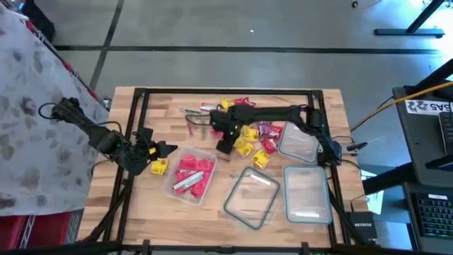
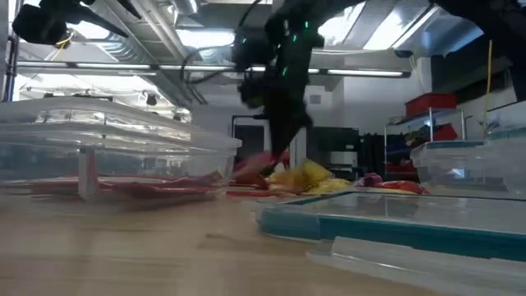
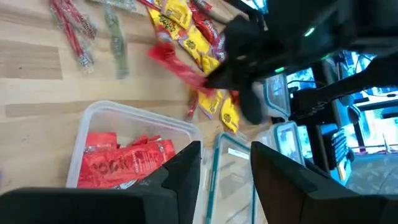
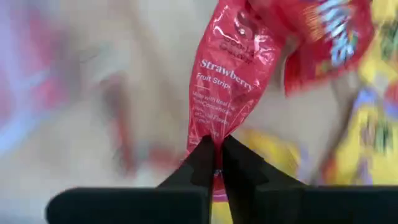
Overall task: Sort candy
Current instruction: Put the red candy strip into the rectangular transparent bin
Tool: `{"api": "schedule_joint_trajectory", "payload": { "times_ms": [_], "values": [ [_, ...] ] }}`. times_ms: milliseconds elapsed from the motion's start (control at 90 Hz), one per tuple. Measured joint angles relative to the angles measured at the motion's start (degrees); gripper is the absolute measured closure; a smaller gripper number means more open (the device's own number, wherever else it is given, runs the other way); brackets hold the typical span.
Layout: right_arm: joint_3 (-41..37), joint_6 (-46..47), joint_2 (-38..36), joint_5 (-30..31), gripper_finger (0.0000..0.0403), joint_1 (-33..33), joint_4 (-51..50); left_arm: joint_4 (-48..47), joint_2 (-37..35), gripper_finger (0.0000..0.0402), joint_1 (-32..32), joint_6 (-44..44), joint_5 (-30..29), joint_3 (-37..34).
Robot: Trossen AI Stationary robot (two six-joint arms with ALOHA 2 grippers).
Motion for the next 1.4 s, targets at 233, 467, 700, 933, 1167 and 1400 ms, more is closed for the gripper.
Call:
{"api": "schedule_joint_trajectory", "payload": {
  "times_ms": [233,467,700,933,1167,1400],
  "values": [
    [9.10,-6.36,0.24,-3.95,0.0398,2.14,-7.78,1.06,-0.01,0.0279,-0.01,1.94,0.01,0.00],
    [12.98,-23.12,0.18,-4.19,0.0396,9.58,-2.71,6.89,-0.38,0.0279,-0.11,3.75,0.08,0.00],
    [12.95,-27.76,2.45,9.90,0.0383,17.97,7.03,16.55,-0.55,0.0279,0.67,10.64,-0.65,0.00],
    [12.95,-17.86,4.02,6.98,0.0316,18.19,13.85,26.92,-0.55,0.0279,1.33,21.76,-0.67,0.00],
    [13.74,-12.15,4.72,9.66,0.0236,17.21,18.82,28.71,-0.53,0.0279,0.57,23.35,0.09,0.00],
    [21.59,-12.09,4.80,21.09,0.0217,8.59,14.32,28.96,-0.35,0.0279,-0.99,21.99,-3.58,0.06]
  ]
}}
